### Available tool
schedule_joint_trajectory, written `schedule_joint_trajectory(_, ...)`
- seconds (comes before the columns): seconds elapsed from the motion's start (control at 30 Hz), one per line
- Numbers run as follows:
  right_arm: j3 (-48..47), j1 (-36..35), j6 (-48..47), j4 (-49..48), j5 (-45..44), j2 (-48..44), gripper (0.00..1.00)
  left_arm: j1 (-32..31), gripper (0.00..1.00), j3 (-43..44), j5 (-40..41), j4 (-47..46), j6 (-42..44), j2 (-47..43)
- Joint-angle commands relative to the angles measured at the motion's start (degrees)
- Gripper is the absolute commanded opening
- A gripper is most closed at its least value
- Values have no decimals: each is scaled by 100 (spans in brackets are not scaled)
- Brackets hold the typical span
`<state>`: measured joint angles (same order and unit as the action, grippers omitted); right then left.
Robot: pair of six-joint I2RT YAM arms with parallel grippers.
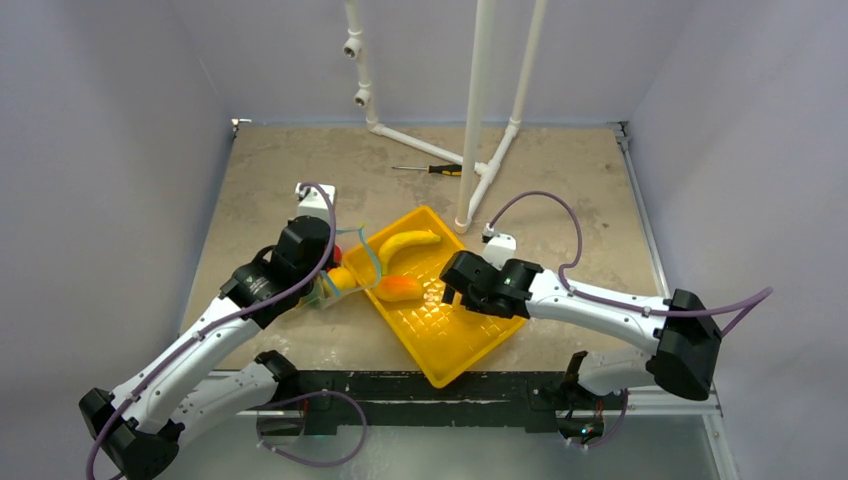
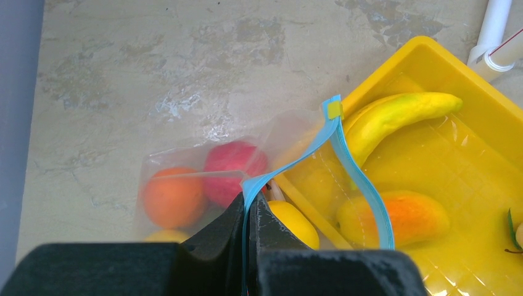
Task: Place the food in the zip-top bag and seal the zipper
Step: Pick up the fake fruit from the bin.
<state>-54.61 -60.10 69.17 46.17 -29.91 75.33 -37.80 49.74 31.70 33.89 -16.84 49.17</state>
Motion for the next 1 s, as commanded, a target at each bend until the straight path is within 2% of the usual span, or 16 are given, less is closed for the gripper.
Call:
schedule_joint_trajectory(0.0, 180, -4, 222, -75, 77, 83, 99, -10, 0, -24, -37, -220, 40, 14)
schedule_joint_trajectory(0.43, 385, 177, 58, -873, 149, 451, 99, -16, 0, -34, -34, -208, 41, 5)
schedule_joint_trajectory(0.73, 372, 202, 150, -841, 94, 807, 98, -15, 0, -34, -26, -215, 27, -29)
schedule_joint_trajectory(0.83, 354, 200, 145, -885, 91, 803, 91, -8, 0, -34, -26, -210, 30, -25)
schedule_joint_trajectory(0.97, 329, 200, 129, -913, 74, 768, 74, -12, 0, -32, -26, -207, 30, -16)
